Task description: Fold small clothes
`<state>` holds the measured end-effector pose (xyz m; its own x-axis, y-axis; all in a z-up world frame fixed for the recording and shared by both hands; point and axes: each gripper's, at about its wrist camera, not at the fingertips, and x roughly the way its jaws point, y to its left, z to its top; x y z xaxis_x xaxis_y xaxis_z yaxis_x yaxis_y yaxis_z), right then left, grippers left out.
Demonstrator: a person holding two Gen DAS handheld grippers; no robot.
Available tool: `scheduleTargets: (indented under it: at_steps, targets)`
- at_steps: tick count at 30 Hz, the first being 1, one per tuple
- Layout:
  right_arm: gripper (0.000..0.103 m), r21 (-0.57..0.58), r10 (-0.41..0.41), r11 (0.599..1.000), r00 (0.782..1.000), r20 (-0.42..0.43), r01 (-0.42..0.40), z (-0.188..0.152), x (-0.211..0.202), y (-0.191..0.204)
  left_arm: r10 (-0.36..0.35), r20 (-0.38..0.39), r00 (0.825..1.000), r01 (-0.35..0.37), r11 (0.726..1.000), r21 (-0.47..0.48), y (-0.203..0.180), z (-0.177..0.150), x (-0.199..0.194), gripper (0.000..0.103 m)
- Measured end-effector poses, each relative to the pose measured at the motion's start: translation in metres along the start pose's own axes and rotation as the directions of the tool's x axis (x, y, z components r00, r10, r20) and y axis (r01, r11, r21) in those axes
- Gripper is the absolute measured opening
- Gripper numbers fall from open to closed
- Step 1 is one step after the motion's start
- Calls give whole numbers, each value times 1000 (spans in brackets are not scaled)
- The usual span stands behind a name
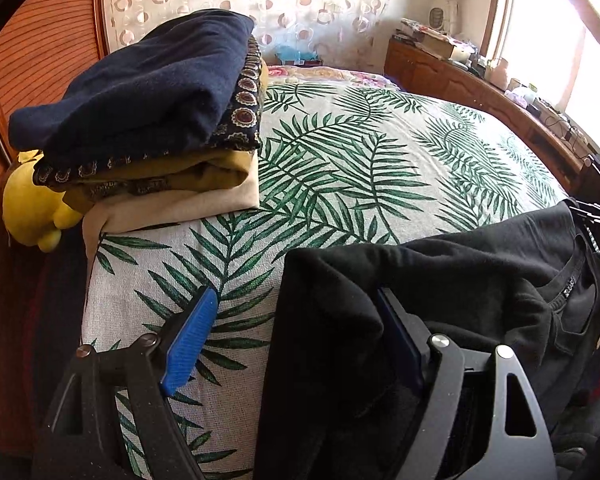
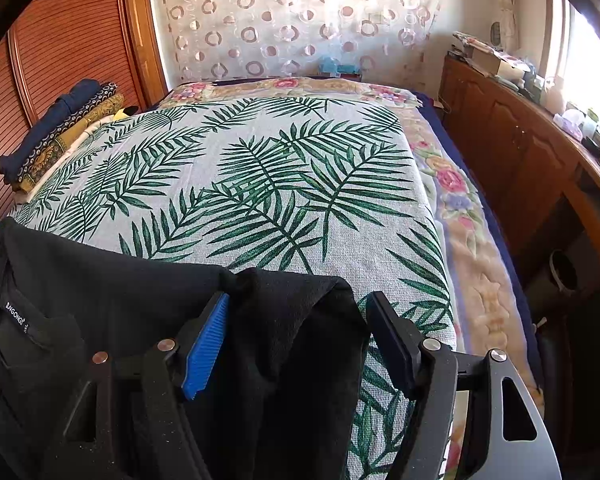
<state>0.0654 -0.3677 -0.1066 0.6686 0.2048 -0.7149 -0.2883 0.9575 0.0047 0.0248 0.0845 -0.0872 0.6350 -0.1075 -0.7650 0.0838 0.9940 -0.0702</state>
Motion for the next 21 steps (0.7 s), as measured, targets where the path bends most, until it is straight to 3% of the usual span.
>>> scheduleTargets:
  at_steps: [3, 7, 11, 14, 19, 20, 21]
  targets:
    - [72, -7, -1, 1000, 1000, -5, 1, 0, 1, 0, -9, -1, 1000, 9, 1000, 3, -2, 0, 0, 79]
    - [73, -31, 24, 999, 999, -21, -25, 3, 3, 1, -30, 2, 1000, 30, 999, 37, -7, 0, -1, 67]
    - [73, -28, 22, 999, 1000, -16, -23, 1, 4, 1, -40, 8, 999, 40, 998, 49, -10, 0, -1, 61]
    - [71, -31, 15, 999, 1000, -16, -16, 0, 4, 3, -64, 11, 998, 63, 996, 62, -14, -1, -2, 50]
    - [46, -62, 58, 996, 998, -35, -60, -1, -1, 9, -83, 8, 996, 83, 994, 69, -14, -2, -4, 44]
    - [36, -69, 62, 996, 997, -40, -64, -2, -2, 10, -87, 6, 996, 87, 994, 72, -14, -2, -4, 41]
    - [26, -73, 74, 994, 996, -46, -77, -2, -3, 11, -97, 4, 995, 97, 993, 72, -15, -2, -4, 32]
